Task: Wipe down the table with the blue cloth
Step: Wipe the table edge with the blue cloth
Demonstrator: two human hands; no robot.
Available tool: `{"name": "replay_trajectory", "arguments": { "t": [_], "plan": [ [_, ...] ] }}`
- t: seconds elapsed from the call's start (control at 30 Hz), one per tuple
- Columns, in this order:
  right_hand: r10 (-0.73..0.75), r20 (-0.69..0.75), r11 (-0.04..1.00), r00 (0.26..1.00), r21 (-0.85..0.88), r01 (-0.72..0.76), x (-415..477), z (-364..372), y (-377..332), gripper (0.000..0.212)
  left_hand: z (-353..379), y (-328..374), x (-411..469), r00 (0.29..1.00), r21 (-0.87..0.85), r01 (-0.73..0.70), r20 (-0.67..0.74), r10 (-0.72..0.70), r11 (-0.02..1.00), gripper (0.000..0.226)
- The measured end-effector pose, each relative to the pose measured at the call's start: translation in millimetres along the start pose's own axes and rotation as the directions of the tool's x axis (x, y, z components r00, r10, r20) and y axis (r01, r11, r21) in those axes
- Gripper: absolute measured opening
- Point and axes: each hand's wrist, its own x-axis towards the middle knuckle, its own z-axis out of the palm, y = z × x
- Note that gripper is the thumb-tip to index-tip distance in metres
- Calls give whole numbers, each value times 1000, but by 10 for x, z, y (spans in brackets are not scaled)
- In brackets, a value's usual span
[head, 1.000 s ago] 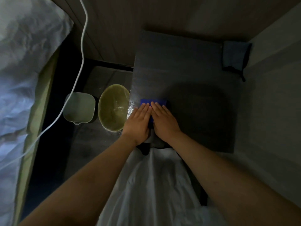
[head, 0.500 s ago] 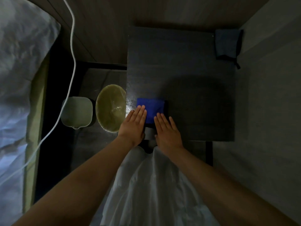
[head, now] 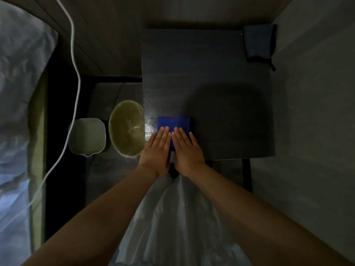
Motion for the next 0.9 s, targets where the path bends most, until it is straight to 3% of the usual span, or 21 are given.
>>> {"name": "replay_trajectory", "arguments": {
  "t": [0.33, 0.5, 0.9],
  "plan": [
    [-48, 45, 999, 998, 18, 47, -220, 150, -278, 75, 154, 109, -372, 995, 10, 63, 82, -64, 998, 88],
    [-121, 91, 990, 989, -60, 126, -179, 123, -379, 82, 205, 34, -481, 983, 24, 117, 139, -120, 993, 94],
    [-110, 197, 967, 974, -205, 150, -250, 169, -571, 91, 260, -7, -661, 981, -56, 125, 157, -115, 991, 98]
  ]
}}
